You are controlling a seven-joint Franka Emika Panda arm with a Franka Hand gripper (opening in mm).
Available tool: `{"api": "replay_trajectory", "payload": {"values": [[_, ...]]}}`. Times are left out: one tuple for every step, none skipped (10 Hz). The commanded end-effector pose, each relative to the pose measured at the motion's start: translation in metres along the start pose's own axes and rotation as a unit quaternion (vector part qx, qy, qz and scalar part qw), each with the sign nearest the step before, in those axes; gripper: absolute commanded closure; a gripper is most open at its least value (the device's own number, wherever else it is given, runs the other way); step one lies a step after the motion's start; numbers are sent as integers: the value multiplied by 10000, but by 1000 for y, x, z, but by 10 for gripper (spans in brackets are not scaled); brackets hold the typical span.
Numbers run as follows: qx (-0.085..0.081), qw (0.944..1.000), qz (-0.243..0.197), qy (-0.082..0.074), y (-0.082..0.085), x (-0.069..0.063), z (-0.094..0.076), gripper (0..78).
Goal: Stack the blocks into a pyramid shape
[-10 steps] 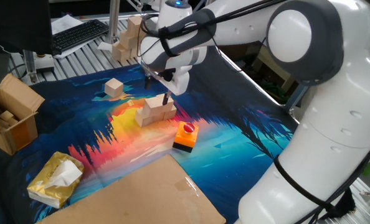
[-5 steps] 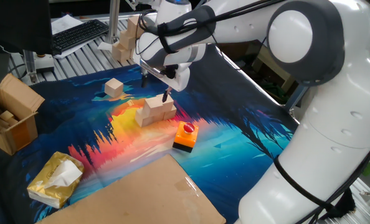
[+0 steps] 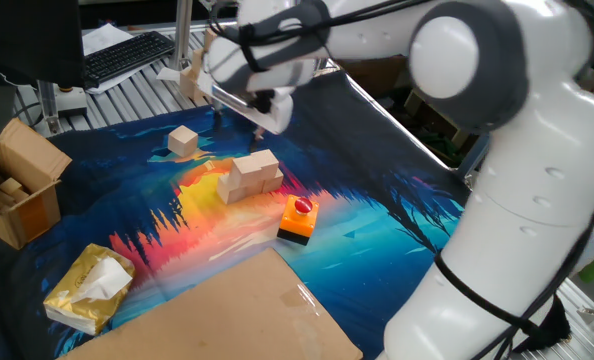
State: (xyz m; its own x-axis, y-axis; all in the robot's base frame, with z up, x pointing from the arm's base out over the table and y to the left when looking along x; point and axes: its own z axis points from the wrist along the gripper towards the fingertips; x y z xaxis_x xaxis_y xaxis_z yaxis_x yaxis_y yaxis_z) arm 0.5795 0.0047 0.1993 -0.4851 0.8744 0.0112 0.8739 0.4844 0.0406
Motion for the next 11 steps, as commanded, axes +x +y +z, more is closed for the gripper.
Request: {"api": "replay_trajectory", "payload": {"values": [[6,9987,-508,-36,48,6,5,3],[17,9986,-522,-53,53,6,8,3],[15,9987,-511,-78,58,5,10,3],[31,9987,-494,-95,62,5,12,3],[39,9988,-481,-87,63,4,14,3],[42,9988,-482,-86,63,4,14,3],[63,9991,-418,-95,63,4,14,3],[116,9990,-411,-122,63,4,14,3],[127,9991,-388,-127,63,4,14,3],[135,9990,-393,-144,63,4,14,3],[146,9988,-437,-162,63,4,14,3]]}}
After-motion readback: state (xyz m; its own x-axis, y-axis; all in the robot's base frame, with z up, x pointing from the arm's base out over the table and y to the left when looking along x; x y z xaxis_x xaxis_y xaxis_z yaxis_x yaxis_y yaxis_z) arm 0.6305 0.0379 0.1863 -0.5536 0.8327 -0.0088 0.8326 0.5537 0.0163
